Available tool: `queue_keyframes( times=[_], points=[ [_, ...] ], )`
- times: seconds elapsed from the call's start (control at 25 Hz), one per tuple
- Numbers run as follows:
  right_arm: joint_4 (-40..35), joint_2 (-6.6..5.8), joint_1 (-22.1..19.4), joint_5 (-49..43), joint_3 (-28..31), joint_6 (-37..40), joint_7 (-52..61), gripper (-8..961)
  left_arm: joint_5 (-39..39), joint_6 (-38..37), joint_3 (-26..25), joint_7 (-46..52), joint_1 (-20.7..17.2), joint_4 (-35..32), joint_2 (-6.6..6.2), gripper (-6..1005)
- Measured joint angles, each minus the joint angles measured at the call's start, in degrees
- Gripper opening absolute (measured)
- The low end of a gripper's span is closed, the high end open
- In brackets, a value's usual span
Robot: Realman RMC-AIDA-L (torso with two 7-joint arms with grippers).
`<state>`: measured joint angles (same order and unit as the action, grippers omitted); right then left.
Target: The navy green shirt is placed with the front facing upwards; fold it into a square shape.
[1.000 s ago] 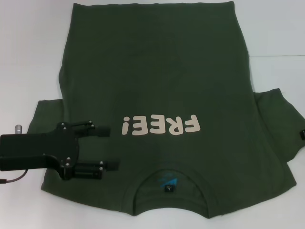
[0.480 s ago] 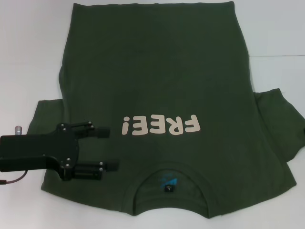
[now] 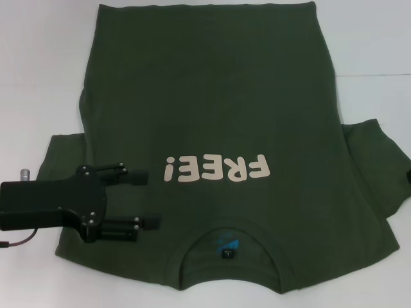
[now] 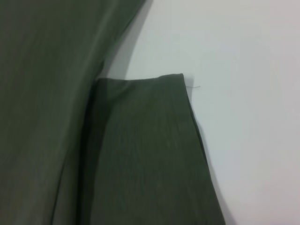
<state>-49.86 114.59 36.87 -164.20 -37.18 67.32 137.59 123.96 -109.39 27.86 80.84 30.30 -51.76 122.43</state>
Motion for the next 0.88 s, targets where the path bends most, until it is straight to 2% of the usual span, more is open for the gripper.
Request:
queue_keyframes(
  times=[0.88],
  points=[
    [2.9, -0.25, 0.4, 1.2, 0.1, -2.0, 0.1, 681, 0.0, 0.2, 0.0, 0.2, 0.0, 0.0, 0.00, 875]
  ],
)
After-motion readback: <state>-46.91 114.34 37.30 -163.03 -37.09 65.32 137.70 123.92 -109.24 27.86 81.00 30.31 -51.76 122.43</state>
